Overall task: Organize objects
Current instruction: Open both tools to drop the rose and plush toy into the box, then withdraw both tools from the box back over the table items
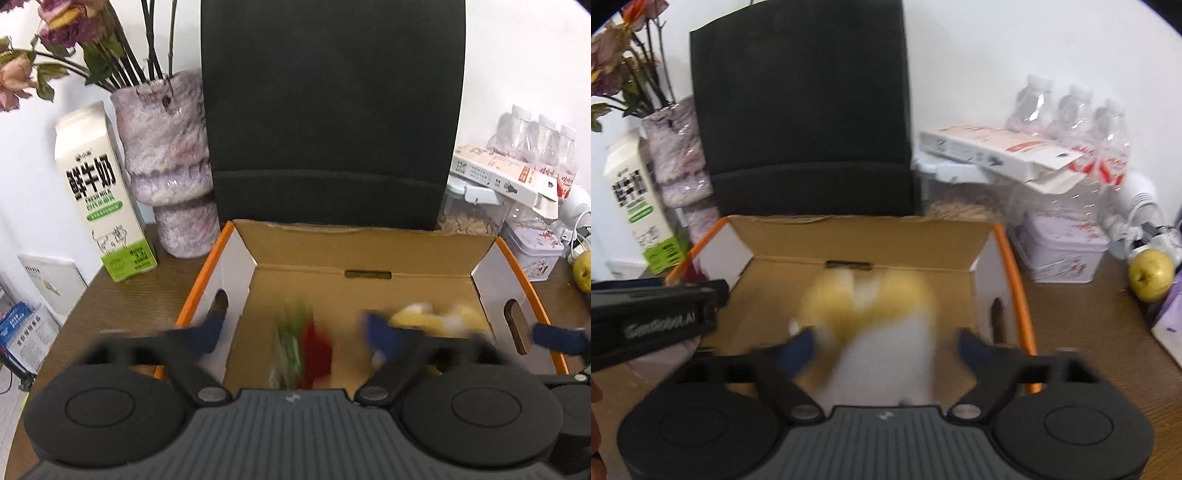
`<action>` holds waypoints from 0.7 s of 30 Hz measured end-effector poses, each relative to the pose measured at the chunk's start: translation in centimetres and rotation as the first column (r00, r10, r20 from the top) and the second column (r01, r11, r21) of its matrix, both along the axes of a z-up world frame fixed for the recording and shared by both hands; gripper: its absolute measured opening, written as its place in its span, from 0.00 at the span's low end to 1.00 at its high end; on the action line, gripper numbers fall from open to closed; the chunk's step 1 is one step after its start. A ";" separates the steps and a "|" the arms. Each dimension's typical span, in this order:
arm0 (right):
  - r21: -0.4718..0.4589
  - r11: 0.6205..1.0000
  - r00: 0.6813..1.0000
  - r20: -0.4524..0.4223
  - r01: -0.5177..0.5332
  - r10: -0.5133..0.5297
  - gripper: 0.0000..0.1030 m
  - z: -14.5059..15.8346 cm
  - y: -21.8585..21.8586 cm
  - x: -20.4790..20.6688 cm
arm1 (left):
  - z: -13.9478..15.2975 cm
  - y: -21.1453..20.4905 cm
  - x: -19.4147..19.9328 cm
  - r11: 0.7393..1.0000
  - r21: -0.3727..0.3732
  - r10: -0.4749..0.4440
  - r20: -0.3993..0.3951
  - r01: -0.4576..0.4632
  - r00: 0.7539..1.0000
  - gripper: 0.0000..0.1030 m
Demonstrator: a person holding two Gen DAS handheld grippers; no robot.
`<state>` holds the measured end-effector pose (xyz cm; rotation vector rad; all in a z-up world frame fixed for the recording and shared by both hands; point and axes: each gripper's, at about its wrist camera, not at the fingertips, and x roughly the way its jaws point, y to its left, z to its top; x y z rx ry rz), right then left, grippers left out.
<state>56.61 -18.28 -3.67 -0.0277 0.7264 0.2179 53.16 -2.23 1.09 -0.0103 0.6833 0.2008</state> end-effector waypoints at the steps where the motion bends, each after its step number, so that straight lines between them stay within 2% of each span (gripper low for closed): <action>1: -0.018 1.000 1.000 0.011 0.001 -0.001 0.97 0.0 0.0 -0.2 | 0.0 -0.1 -0.2 1.000 0.017 0.005 0.019 -0.005 1.000 1.00; 4: -0.030 1.000 1.000 0.011 -0.003 0.003 0.97 0.0 -0.3 -0.4 | 0.0 -0.1 -0.4 1.000 0.019 -0.002 -0.002 0.002 1.000 1.00; 12: -0.005 0.998 0.997 0.046 -0.060 0.061 1.00 1.6 -1.2 -3.3 | 1.3 0.8 -3.4 1.000 0.000 -0.002 0.039 0.002 0.999 1.00; 17: -0.001 0.995 0.992 0.082 -0.101 0.101 1.00 3.0 -1.8 -6.8 | 2.7 1.1 -7.0 0.999 -0.035 -0.019 0.082 0.022 0.996 1.00; 21: -0.009 0.989 0.981 0.122 -0.151 0.151 1.00 4.2 -2.5 -10.6 | 3.8 1.1 -11.1 0.999 -0.018 -0.047 0.132 0.050 0.990 1.00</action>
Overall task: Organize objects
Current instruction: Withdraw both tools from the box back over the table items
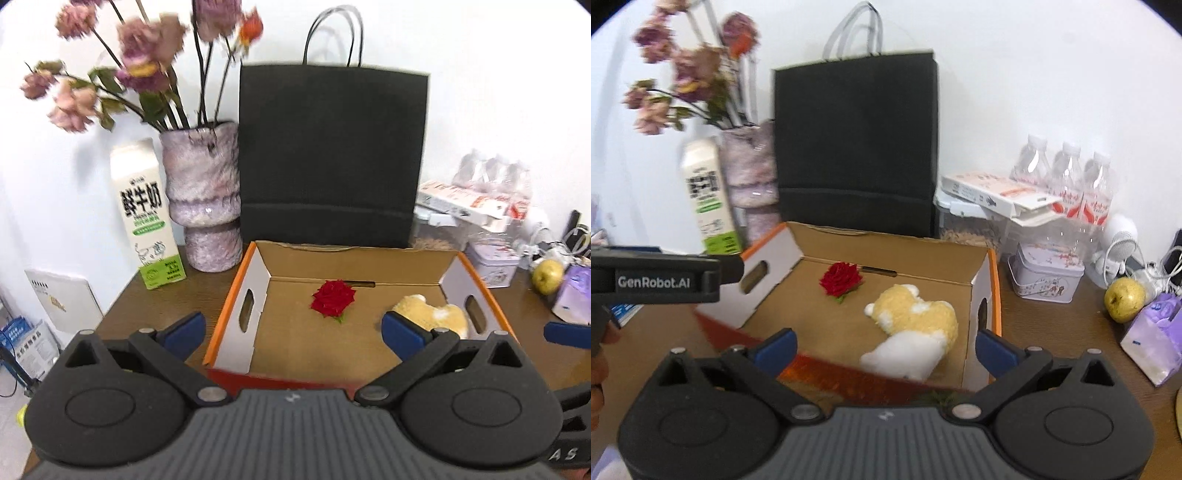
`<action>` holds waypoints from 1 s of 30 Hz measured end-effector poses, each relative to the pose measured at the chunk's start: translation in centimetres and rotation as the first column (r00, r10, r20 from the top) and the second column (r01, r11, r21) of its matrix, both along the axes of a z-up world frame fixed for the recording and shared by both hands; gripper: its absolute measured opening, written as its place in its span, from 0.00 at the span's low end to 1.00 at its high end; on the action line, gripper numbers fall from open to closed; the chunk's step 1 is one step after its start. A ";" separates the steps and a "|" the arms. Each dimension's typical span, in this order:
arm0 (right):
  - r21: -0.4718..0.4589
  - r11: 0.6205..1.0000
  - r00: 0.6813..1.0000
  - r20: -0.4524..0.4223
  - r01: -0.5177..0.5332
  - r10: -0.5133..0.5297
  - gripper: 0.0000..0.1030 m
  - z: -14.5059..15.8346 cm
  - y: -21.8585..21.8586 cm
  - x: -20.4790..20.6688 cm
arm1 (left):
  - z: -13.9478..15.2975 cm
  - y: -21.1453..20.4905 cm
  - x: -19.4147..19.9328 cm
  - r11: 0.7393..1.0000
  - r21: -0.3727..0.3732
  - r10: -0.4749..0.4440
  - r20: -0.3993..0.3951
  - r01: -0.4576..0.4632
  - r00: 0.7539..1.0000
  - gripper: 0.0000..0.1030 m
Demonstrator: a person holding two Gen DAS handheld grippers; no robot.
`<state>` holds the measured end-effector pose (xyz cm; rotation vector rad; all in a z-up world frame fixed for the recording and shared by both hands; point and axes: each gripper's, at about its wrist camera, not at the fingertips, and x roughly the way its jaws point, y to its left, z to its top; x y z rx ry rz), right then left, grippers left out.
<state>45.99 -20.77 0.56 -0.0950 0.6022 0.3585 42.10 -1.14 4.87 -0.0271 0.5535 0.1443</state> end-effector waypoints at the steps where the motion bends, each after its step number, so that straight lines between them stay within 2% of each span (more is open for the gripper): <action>1: 0.003 1.000 1.000 0.009 -0.009 0.009 1.00 0.3 -0.2 -0.9 | 0.2 0.1 -1.0 1.000 0.000 0.005 0.012 -0.005 1.000 1.00; 9: 0.012 0.999 0.996 0.086 -0.033 0.032 1.00 2.4 -1.7 -8.2 | 1.7 1.0 -9.0 1.000 0.005 -0.005 0.074 0.005 0.997 1.00; 13: 0.018 0.999 0.994 0.109 -0.036 0.034 1.00 2.7 -2.6 -11.4 | 2.1 1.0 -12.8 0.999 0.047 -0.006 0.096 0.001 0.995 1.00; 16: 0.022 0.999 0.992 0.122 -0.033 0.030 1.00 2.6 -3.5 -13.6 | 2.0 0.8 -15.5 0.996 0.093 -0.018 0.116 0.007 0.993 1.00; 24: 0.039 0.999 0.989 0.147 -0.033 0.026 1.00 2.5 -5.5 -19.1 | 1.3 1.0 -21.7 0.995 0.092 -0.039 0.133 0.026 0.990 1.00; 30: 0.043 0.998 0.988 0.152 -0.039 0.032 1.00 1.5 -6.6 -22.4 | 0.0 1.1 -24.8 0.996 0.085 -0.047 0.124 0.037 0.991 1.00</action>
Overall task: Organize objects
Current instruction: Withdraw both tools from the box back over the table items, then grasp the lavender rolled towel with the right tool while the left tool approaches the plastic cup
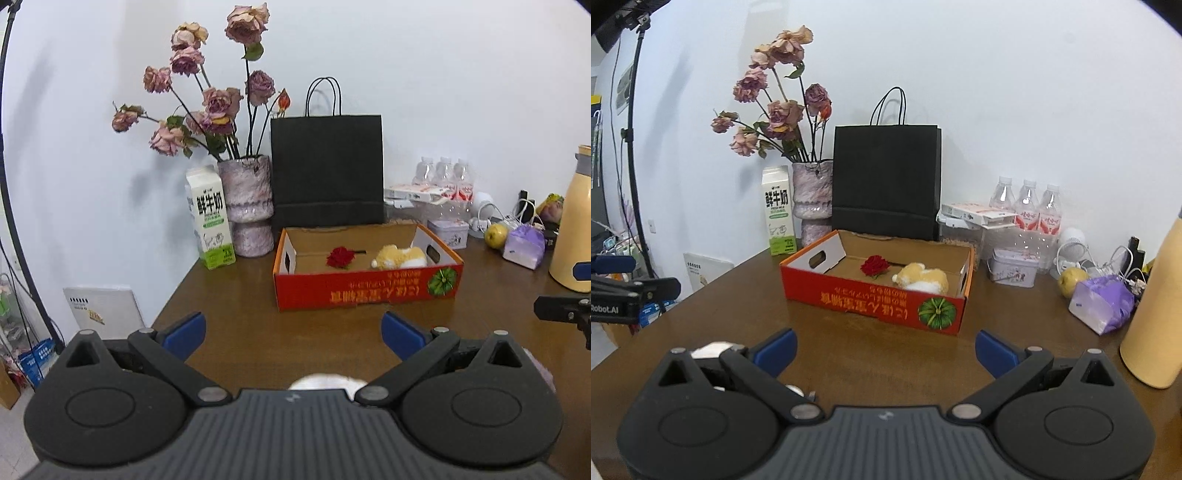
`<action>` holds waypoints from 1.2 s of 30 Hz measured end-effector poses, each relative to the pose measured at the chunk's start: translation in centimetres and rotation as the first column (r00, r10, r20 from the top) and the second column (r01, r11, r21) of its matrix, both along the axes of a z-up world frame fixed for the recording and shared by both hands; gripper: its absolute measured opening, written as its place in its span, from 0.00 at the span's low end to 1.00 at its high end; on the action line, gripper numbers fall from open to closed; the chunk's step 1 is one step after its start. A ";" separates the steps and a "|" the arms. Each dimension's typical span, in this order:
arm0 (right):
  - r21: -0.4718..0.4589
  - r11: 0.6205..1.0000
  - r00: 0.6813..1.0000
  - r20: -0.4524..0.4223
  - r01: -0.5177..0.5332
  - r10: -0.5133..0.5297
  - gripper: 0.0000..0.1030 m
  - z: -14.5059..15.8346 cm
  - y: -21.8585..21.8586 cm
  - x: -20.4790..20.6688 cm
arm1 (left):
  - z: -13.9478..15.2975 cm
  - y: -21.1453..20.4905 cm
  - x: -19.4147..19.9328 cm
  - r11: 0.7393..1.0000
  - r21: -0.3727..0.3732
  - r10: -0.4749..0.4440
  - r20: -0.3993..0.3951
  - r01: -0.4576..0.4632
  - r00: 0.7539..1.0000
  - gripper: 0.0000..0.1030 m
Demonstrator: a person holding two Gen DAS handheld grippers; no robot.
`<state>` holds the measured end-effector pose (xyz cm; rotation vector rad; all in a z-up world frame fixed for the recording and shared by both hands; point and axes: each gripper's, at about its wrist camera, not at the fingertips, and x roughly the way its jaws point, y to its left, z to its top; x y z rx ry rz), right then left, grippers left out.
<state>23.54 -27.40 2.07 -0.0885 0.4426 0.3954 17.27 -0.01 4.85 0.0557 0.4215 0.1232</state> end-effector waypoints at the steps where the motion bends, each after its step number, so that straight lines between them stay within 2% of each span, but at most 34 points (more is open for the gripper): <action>1: 0.000 1.000 1.000 -0.001 0.000 0.000 1.00 -0.3 -0.2 -0.6 | -0.3 0.1 -0.4 1.000 -0.005 -0.003 -0.002 0.003 1.000 1.00; 12: 0.012 1.000 0.999 -0.031 0.023 -0.022 1.00 -4.3 -1.7 -5.1 | -4.1 1.5 -4.9 0.998 -0.070 0.007 -0.041 -0.010 0.999 1.00; 21: 0.014 0.998 0.997 -0.054 0.058 -0.057 1.00 -6.7 -2.6 -7.1 | -5.2 2.7 -7.2 0.998 -0.060 0.006 -0.040 -0.009 0.999 1.00; 25: 0.005 0.997 0.994 -0.079 0.073 -0.073 1.00 -7.8 -3.0 -7.8 | -6.1 3.2 -8.0 0.998 -0.057 0.005 -0.065 -0.008 0.998 1.00; 33: 0.014 0.997 0.990 -0.118 0.077 -0.075 1.00 -10.4 -3.1 -7.9 | -8.6 4.2 -8.2 0.991 -0.131 0.025 -0.083 -0.035 0.996 1.00; 36: -0.006 0.997 0.990 -0.119 0.078 -0.078 1.00 -10.9 -3.0 -7.4 | -9.5 4.1 -7.6 0.992 -0.118 0.022 -0.114 -0.035 0.993 1.00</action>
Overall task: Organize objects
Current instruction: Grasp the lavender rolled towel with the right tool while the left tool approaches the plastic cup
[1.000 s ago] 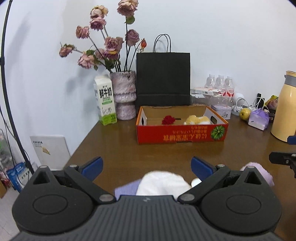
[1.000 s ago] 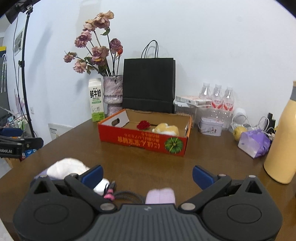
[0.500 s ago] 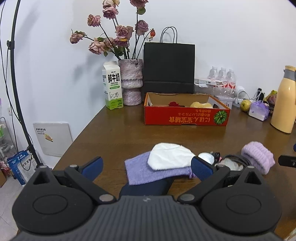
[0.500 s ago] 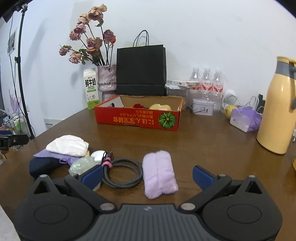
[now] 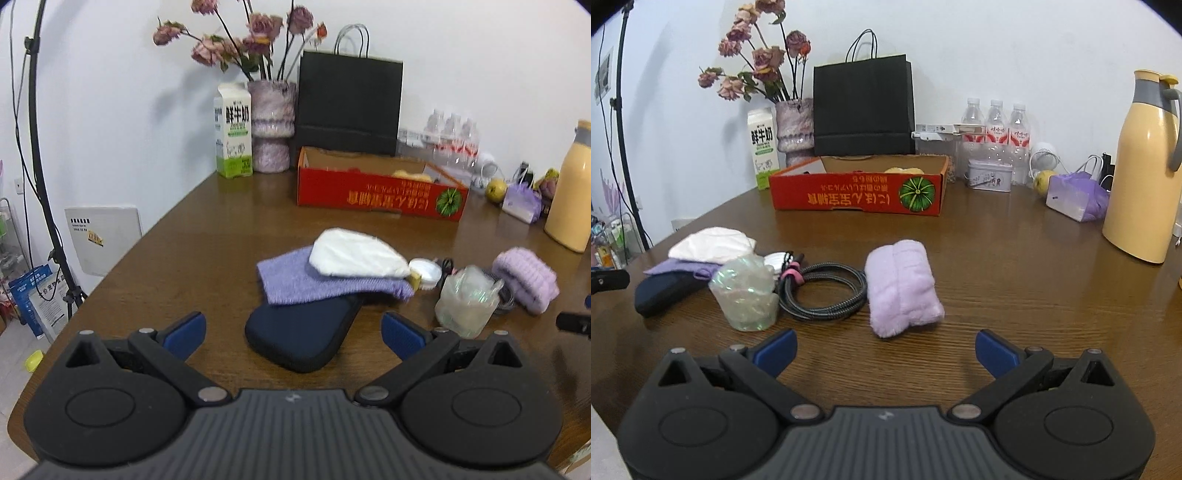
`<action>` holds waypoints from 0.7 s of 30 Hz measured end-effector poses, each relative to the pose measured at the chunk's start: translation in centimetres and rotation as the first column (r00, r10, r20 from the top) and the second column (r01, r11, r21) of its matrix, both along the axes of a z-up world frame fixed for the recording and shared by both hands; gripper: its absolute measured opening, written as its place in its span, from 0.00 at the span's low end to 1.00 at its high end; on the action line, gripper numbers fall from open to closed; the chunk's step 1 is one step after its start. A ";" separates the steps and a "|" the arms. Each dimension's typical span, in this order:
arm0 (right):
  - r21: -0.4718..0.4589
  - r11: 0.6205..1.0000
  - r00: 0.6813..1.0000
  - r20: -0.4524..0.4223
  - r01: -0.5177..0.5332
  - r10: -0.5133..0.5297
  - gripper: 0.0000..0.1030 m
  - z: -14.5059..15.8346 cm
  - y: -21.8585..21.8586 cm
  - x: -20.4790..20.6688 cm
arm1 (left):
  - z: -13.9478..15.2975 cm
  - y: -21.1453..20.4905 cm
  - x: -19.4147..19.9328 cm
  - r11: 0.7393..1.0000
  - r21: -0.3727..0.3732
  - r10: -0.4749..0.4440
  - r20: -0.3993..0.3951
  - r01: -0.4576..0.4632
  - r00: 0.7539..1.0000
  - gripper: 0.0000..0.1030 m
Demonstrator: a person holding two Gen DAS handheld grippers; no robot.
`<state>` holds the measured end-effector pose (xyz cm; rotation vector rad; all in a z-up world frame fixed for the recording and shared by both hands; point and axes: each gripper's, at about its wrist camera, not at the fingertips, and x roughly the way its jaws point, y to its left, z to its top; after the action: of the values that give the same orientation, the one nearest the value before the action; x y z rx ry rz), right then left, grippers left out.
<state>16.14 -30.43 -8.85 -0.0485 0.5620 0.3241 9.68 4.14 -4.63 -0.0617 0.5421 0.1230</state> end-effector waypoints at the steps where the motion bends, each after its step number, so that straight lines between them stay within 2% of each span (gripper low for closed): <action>1: -0.011 1.000 1.000 0.005 0.000 0.000 1.00 -0.1 0.1 0.2 | -0.2 0.0 0.3 1.000 0.001 -0.001 -0.006 0.001 1.000 1.00; 12: -0.101 0.995 0.999 0.032 -0.010 0.013 0.97 -0.3 1.4 4.1 | -0.8 -0.3 2.3 1.000 -0.010 -0.006 -0.026 0.006 1.000 1.00; 18: -0.119 0.993 1.000 0.000 -0.028 0.028 0.80 -1.1 2.0 6.9 | -0.1 -0.9 2.6 1.000 -0.002 -0.015 -0.006 0.015 1.000 1.00; 20: -0.105 0.994 0.999 -0.004 -0.036 0.035 0.65 -1.3 2.0 7.3 | 0.3 -1.4 2.8 1.000 -0.001 -0.024 0.004 0.024 1.000 1.00; 21: -0.091 0.995 0.999 -0.006 -0.040 0.040 0.62 -1.3 2.0 7.4 | 0.4 -1.7 2.9 1.000 -0.001 -0.031 0.008 0.031 0.999 1.00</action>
<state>23.57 -28.48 -10.14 -0.1470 0.5806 0.3377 12.57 2.46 -4.22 -0.0549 0.5344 0.0917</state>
